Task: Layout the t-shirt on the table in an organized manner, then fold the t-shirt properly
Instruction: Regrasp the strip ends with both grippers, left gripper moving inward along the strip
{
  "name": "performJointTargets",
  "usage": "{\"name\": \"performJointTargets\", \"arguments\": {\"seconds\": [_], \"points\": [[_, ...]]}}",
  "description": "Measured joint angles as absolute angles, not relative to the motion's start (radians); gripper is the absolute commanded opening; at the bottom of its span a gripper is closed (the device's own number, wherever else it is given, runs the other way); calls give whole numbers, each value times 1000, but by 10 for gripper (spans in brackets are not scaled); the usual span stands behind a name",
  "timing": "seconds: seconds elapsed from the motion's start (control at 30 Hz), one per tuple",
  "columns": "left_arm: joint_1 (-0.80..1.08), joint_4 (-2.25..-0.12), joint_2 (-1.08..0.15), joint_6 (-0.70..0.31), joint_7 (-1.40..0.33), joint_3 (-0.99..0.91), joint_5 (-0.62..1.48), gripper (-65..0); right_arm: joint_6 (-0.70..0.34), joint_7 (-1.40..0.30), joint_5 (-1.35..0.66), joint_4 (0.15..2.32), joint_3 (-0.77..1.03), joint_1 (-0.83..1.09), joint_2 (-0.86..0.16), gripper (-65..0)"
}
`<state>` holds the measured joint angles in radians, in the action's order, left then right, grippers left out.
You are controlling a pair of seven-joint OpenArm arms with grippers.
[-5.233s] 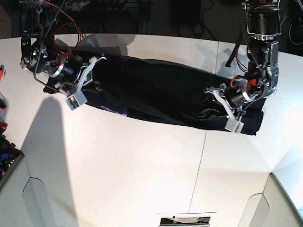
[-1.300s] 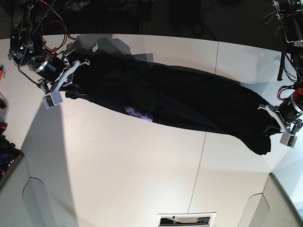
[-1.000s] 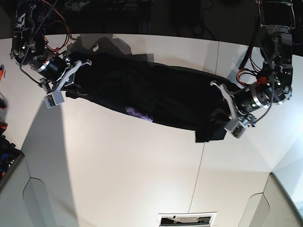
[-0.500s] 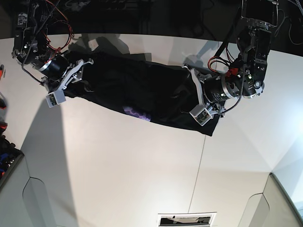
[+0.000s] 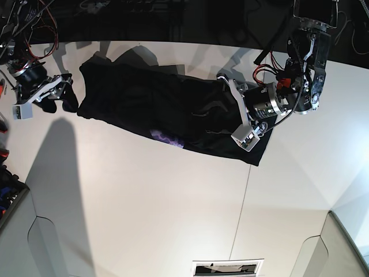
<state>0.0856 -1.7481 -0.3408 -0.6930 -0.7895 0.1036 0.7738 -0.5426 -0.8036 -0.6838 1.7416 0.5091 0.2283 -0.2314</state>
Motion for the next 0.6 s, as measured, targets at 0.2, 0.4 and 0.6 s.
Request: {"name": "performJointTargets", "arguments": {"seconds": [0.2, 0.4, 0.6], "points": [[75, -1748, -340, -693, -789, 67, 776, -274, -543, -805, -725, 1682, 504, 252, -191, -234], [75, -1748, -340, -693, -790, -15, 828, -274, -545, -805, -734, 1677, 490, 252, -118, -234], [79, -1748, -339, -693, -788, -87, 760, -274, -544, -804, -737, 1677, 403, 252, -107, -234]]}}
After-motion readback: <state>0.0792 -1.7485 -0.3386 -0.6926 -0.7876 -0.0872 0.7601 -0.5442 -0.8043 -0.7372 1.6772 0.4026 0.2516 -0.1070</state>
